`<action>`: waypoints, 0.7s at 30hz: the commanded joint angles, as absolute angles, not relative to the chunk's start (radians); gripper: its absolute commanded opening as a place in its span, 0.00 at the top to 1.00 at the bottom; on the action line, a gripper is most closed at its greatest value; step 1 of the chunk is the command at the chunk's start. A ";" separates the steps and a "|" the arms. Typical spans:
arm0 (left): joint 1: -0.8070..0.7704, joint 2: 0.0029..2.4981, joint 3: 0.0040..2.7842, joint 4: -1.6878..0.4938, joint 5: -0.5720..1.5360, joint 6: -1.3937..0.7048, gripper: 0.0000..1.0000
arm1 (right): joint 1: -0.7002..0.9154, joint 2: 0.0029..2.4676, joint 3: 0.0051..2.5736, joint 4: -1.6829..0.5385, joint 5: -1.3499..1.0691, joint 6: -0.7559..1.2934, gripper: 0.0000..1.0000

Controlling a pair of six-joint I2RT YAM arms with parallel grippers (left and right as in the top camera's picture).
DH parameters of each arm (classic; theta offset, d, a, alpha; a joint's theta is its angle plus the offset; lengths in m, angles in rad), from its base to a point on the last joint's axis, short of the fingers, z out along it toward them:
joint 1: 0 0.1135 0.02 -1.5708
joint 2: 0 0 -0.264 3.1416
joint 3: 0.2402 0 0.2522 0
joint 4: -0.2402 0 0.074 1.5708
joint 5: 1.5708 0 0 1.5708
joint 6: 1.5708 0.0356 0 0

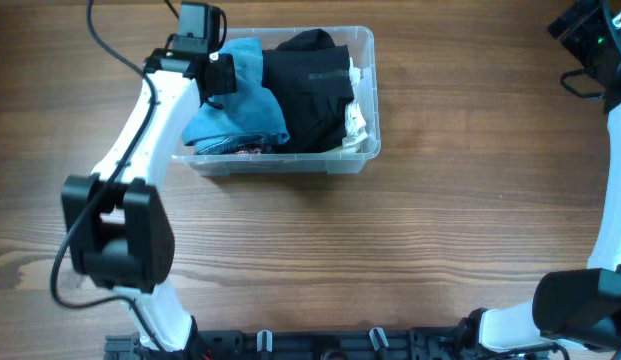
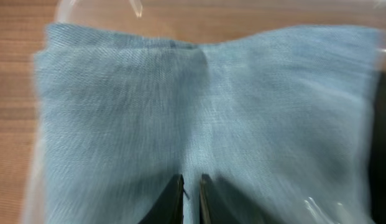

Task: Pack container
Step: 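Push the blue cloth down flat with the left gripper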

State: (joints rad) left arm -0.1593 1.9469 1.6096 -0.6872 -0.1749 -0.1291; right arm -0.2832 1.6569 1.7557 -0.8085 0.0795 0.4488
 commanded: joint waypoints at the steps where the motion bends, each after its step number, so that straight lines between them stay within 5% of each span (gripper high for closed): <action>1: -0.197 1.786 1.610 -0.755 -0.086 -0.136 0.89 | -0.281 1.663 1.757 -0.809 0.082 0.455 0.00; 21: -0.311 1.972 1.632 -0.917 -0.015 -0.165 0.90 | -0.281 1.663 1.757 -0.809 0.082 0.455 0.00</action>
